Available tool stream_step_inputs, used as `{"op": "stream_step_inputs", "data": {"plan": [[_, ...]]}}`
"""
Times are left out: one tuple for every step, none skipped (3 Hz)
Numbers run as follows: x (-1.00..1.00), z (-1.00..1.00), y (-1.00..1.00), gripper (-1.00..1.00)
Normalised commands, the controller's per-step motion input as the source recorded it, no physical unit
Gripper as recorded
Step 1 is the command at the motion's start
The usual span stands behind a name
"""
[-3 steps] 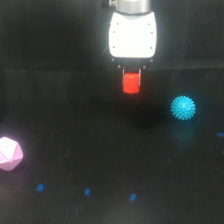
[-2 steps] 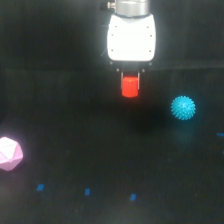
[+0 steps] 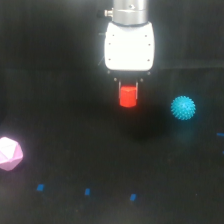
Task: Pick up the red object from the table
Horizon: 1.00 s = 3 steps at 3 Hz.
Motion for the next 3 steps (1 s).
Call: {"op": "stream_step_inputs", "data": {"plan": [[0.69, 0.08, 0.04, -1.00], [-0.07, -0.14, -0.35, -1.00], [0.22, -0.68, -0.37, -1.00]]}}
